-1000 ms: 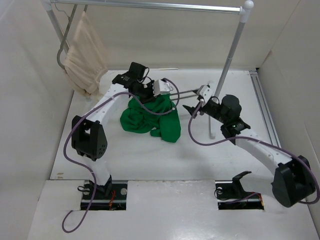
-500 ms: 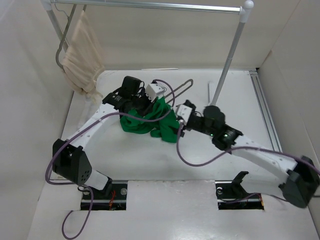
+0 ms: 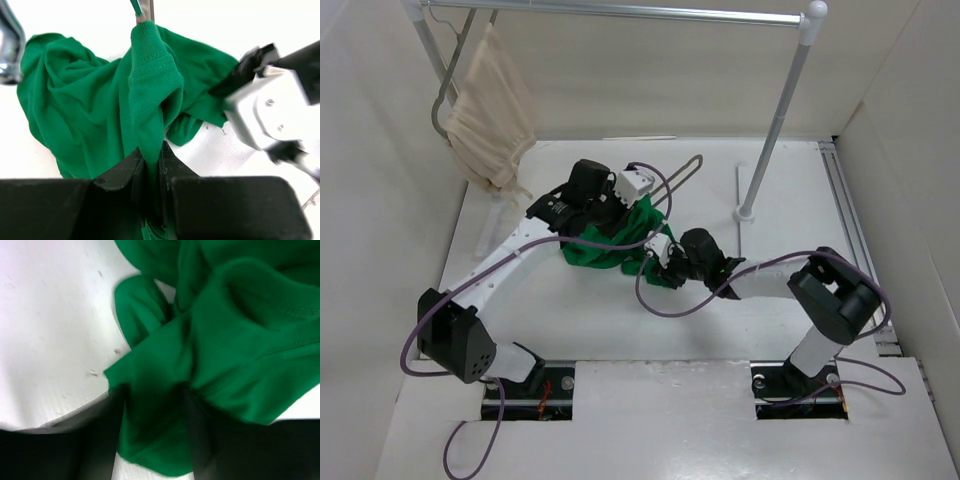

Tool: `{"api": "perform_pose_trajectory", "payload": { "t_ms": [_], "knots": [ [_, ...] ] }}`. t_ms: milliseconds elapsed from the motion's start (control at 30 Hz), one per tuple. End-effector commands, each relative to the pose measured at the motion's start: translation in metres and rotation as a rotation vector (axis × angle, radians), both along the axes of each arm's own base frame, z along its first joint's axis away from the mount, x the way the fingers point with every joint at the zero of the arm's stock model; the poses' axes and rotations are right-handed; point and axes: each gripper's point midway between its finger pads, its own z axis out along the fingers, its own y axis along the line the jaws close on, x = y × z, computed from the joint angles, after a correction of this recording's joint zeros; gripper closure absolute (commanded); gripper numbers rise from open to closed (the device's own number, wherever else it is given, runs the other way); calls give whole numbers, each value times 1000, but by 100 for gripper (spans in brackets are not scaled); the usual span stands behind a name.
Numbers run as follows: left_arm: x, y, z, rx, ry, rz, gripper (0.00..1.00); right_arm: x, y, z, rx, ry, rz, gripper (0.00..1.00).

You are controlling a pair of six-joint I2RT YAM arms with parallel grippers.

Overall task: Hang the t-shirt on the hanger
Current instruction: Place tshirt on hanger

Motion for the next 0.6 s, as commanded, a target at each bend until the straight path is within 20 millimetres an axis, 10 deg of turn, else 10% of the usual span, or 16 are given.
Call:
{"api": "perform_pose_trajectory", "payload": {
  "t_ms": [0,33,67,267,567],
  "knots": [
    [-5,-5,30,-70,-67,1,100,21,3,26,104,-32,-68,58],
    [-5,-5,30,-70,-67,1,100,27,-9,27,94,-45,-125,90],
    [-8,-2,27,-58,-65,-7,100,35,-25,41,112,-74,-189,100],
    [-13,-1,28,-42,-77,-52,100,41,-114,45,49,-66,-438,100],
    [-59,7,30,58,-292,-477,100,21,-239,108,81,-235,-789,100]
  ]
}}
